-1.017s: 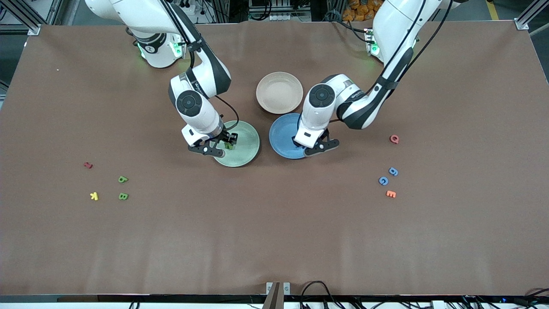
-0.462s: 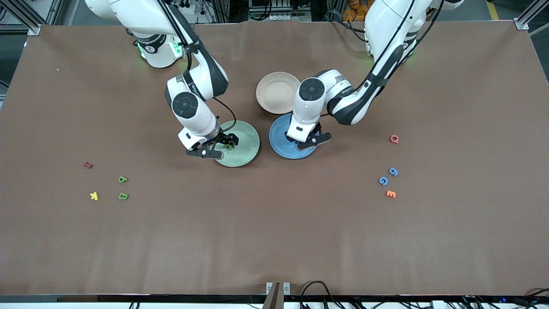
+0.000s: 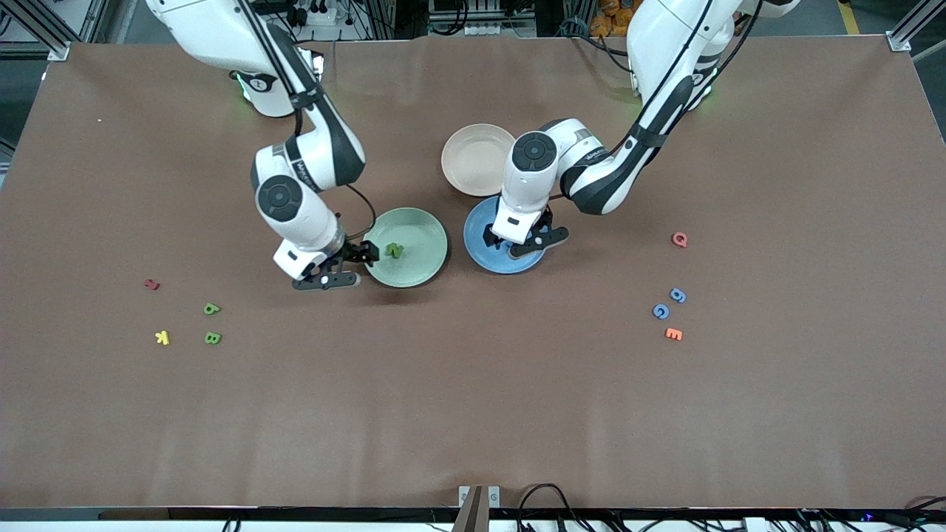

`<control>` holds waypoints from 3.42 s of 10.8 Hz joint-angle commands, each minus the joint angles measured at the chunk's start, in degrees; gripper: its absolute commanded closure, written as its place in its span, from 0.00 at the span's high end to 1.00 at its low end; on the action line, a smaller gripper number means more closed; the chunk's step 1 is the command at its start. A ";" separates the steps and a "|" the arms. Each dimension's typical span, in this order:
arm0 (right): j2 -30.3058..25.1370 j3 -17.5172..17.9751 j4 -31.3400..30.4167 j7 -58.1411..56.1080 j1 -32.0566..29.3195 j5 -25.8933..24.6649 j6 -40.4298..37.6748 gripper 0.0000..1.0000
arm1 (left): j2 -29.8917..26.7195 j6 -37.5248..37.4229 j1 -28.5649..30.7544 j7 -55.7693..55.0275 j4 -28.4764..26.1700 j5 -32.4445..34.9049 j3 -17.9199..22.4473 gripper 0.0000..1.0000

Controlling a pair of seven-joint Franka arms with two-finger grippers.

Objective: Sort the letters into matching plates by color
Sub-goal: 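Carry m to the blue plate and N to the green plate, opening both grippers, then move the left gripper toward the blue G while the right gripper reaches green b, then grasp the green b with the right gripper while the left gripper hovers near G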

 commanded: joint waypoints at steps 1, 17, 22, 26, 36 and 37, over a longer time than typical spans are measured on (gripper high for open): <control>-1.91 0.44 0.22 -8.50 -6.44 -3.70 -2.84 1.00 | -0.53 -1.52 0.13 -0.91 1.30 -0.70 0.59 1.00; 7.48 2.28 6.90 -25.06 -34.41 -6.18 4.17 1.00 | -1.42 -11.64 19.56 45.84 4.74 0.36 0.94 1.00; 10.30 2.99 6.64 -25.06 -35.82 -6.18 8.31 1.00 | -1.15 -1.82 25.79 56.03 -0.26 0.53 0.94 1.00; 10.39 3.61 6.29 -25.06 -36.52 -6.27 8.31 1.00 | -0.98 1.72 28.52 60.69 -1.95 1.59 1.03 1.00; 9.69 3.70 0.84 -24.88 -36.61 -6.27 13.05 1.00 | 3.24 8.05 33.01 68.88 -1.86 1.76 0.94 1.00; 9.69 3.70 0.75 -24.97 -36.61 -6.27 13.58 0.98 | 3.24 8.05 33.01 68.96 -1.86 1.76 0.94 1.00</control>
